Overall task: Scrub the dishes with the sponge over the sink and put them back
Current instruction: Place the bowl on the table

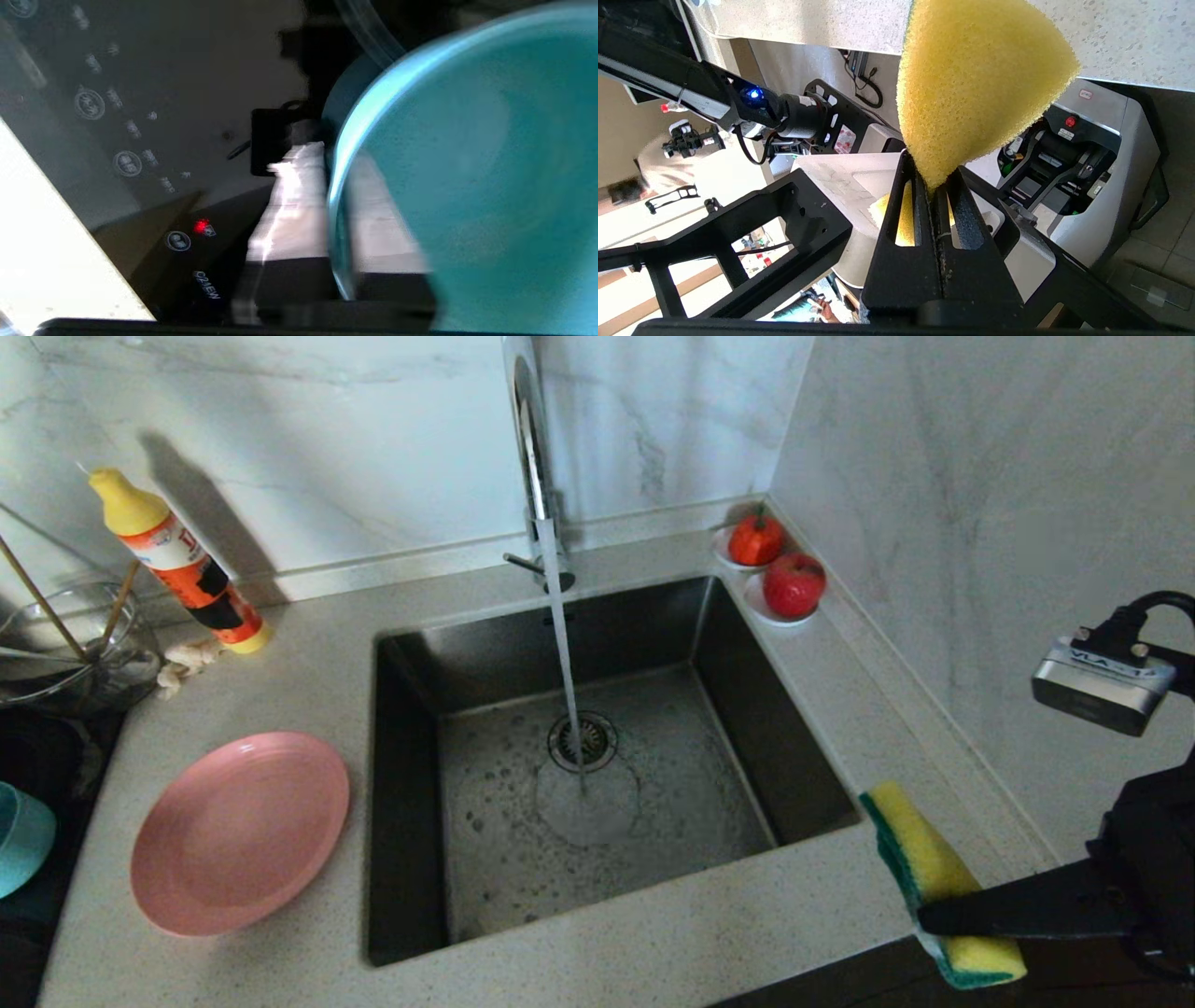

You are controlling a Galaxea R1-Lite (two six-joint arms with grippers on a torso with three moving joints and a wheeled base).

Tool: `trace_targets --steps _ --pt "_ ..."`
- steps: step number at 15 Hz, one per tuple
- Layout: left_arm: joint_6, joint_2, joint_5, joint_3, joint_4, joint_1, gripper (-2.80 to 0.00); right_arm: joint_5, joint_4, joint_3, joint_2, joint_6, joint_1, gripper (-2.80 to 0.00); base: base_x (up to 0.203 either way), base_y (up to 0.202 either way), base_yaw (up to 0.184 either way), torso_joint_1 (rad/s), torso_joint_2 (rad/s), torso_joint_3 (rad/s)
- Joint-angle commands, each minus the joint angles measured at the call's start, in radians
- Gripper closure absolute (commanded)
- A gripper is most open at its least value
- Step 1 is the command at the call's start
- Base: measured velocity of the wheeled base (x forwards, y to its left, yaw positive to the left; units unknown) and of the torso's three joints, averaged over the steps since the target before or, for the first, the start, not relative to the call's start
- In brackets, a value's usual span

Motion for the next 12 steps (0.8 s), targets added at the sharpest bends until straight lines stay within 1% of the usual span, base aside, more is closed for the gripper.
trace_targets --steps 1,2,5,8,12 --pt "-0.004 -0.015 -0.003 -0.017 0.01 0.008 -2.8 0.003 0.003 0.0 0.007 0.002 0.002 0.0 0.0 0.0 0.0 0.0 0.0 0.0" --pt "-0.004 -0.042 -0.017 -0.023 0.018 0.012 -2.8 0.003 0.003 0.0 0.006 0.002 0.002 0.0 0.0 0.0 0.0 0.0 0.0 0.0" --pt "-0.005 -0.147 -0.089 -0.051 0.071 0.014 -2.8 0.005 0.003 0.0 0.005 0.002 0.002 0.0 0.0 0.0 0.0 0.0 0.0 0.0" --pt "-0.006 -0.256 -0.144 -0.124 0.202 0.015 -2.8 0.005 0.003 0.0 0.001 0.004 0.002 0.0 0.0 0.0 0.0 0.0 0.0 0.0" --pt "0.003 -0.384 -0.26 -0.193 0.363 0.013 -2.8 0.005 0.003 0.002 -0.001 0.004 0.002 0.0 0.0 0.0 0.0 0.0 0.0 0.0"
